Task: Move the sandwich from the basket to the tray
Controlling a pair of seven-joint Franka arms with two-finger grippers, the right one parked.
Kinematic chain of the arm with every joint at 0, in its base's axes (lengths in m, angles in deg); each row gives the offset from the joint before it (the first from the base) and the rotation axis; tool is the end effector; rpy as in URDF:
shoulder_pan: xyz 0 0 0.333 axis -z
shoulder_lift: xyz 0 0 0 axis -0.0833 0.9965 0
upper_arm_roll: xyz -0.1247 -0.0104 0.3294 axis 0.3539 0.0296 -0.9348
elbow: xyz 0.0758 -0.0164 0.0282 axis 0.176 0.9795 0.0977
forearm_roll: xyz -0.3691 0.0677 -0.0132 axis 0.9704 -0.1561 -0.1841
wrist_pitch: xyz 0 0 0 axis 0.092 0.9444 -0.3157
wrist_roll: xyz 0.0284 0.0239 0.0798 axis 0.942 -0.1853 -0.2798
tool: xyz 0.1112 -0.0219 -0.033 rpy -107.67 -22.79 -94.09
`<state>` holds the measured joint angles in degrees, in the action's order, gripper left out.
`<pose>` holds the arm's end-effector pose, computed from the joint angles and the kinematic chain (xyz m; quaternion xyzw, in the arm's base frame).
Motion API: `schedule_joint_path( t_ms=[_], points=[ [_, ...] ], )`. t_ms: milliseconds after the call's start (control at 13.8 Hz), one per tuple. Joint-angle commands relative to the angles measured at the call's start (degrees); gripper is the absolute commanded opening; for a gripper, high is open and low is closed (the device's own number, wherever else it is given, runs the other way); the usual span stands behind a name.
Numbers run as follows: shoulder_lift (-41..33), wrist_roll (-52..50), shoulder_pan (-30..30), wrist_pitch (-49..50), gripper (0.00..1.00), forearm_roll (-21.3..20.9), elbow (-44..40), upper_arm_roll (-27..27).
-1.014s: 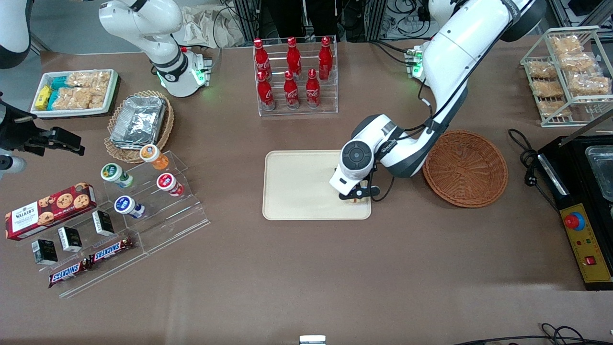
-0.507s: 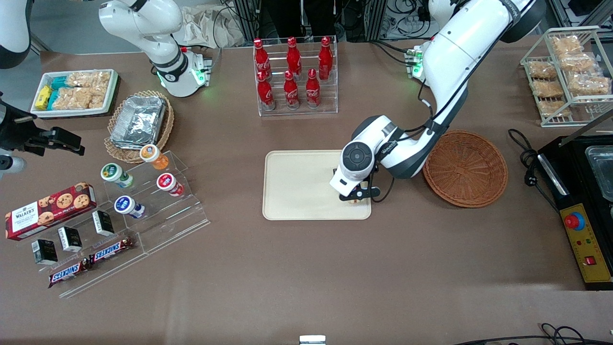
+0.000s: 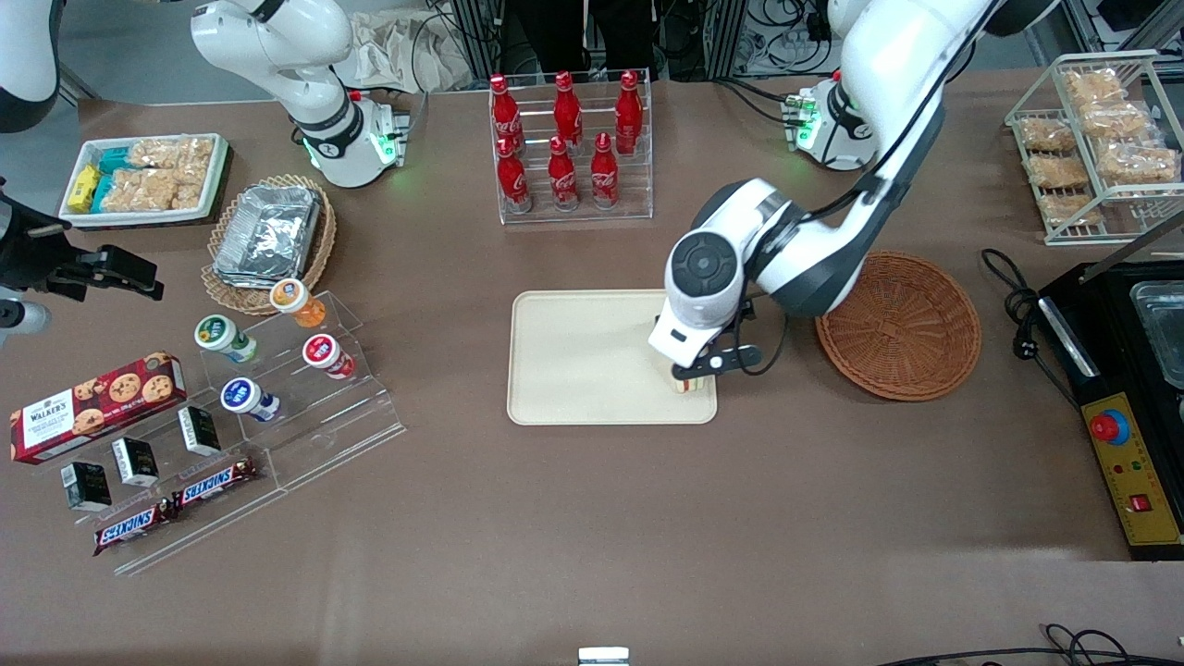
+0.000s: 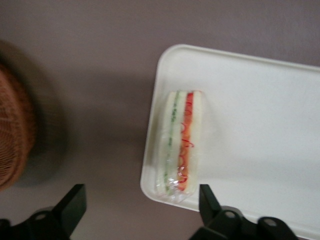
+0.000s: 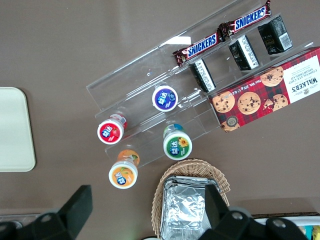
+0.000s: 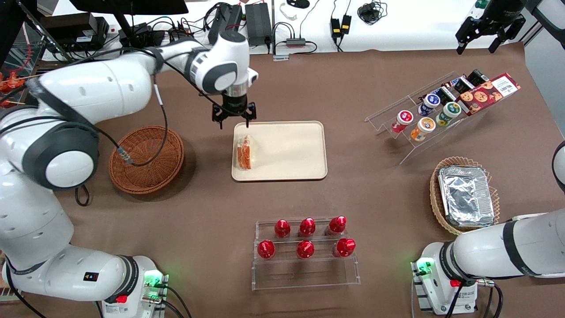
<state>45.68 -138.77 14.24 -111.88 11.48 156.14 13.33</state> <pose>0.5254 -0.3483 0.3858 -0.9899 -0.0924 0.0748 0.0768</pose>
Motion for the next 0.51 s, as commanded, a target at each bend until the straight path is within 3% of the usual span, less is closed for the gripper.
schedule_joint_path(
  t_ms=[0, 435],
  points=[
    [-6.1, 7.1, -4.4, 4.4, 1.00, 3.2, 1.4, 0.1],
    [-15.5, 30.6, -18.0, 10.0, 1.00, 6.3, 1.7, 0.1]
  ],
)
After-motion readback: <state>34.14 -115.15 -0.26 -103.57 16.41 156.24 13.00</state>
